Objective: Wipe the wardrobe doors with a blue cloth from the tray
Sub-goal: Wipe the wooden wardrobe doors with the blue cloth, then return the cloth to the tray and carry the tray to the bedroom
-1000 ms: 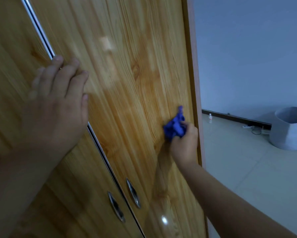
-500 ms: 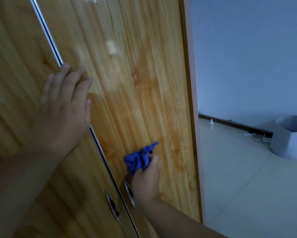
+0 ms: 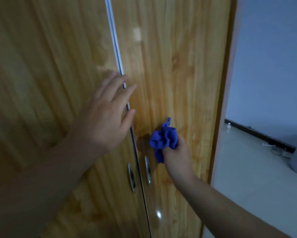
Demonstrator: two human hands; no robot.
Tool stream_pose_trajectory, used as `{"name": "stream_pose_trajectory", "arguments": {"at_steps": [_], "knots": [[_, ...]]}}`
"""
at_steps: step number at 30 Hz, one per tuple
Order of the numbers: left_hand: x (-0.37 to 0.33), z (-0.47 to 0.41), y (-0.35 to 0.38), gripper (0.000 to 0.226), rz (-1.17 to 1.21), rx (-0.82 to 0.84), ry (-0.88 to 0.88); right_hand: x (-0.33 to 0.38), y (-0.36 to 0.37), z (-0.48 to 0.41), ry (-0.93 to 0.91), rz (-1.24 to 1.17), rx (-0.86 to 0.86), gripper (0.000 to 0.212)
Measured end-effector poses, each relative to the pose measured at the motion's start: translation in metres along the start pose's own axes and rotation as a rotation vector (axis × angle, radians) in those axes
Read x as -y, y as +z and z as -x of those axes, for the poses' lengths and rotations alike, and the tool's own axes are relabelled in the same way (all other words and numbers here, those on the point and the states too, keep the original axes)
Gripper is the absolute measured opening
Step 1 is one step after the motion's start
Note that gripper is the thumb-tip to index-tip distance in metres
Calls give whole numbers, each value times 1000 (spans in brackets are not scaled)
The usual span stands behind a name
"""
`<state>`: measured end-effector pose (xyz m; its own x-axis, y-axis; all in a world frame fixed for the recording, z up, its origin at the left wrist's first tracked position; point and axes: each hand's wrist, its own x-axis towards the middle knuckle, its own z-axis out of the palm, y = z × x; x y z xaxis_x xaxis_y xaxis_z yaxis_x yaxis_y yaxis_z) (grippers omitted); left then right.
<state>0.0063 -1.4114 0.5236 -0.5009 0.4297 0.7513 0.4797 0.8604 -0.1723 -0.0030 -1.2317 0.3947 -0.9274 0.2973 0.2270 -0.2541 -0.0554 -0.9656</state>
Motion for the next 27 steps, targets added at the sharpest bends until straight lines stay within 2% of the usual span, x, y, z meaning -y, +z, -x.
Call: {"name": "stream_pose_trajectory", "arguments": {"at_steps": [4,7,13,14,17,21,23,25,27], "knots": [[-9,90,-1,42,136,20,-122,-14,-11,41,34,20,213,22],[-11,168,1,35,249,120,-251,-49,-25,77,91,141,348,8],[-18,343,25,35,344,574,-606,-159,-63,165,421,322,478,12],[-20,371,32,34,358,652,-649,-177,-70,181,487,345,490,15],[-29,450,49,26,409,834,-803,-226,-94,229,675,416,514,43],[-48,530,70,23,511,1057,-982,-261,-135,281,846,685,568,59],[-56,554,82,22,588,1160,-1123,-271,-158,298,901,814,585,55],[-67,570,94,19,671,1245,-1260,-280,-183,309,952,986,634,35],[-79,579,104,22,713,1313,-1295,-284,-208,316,1016,1109,680,21]]}}
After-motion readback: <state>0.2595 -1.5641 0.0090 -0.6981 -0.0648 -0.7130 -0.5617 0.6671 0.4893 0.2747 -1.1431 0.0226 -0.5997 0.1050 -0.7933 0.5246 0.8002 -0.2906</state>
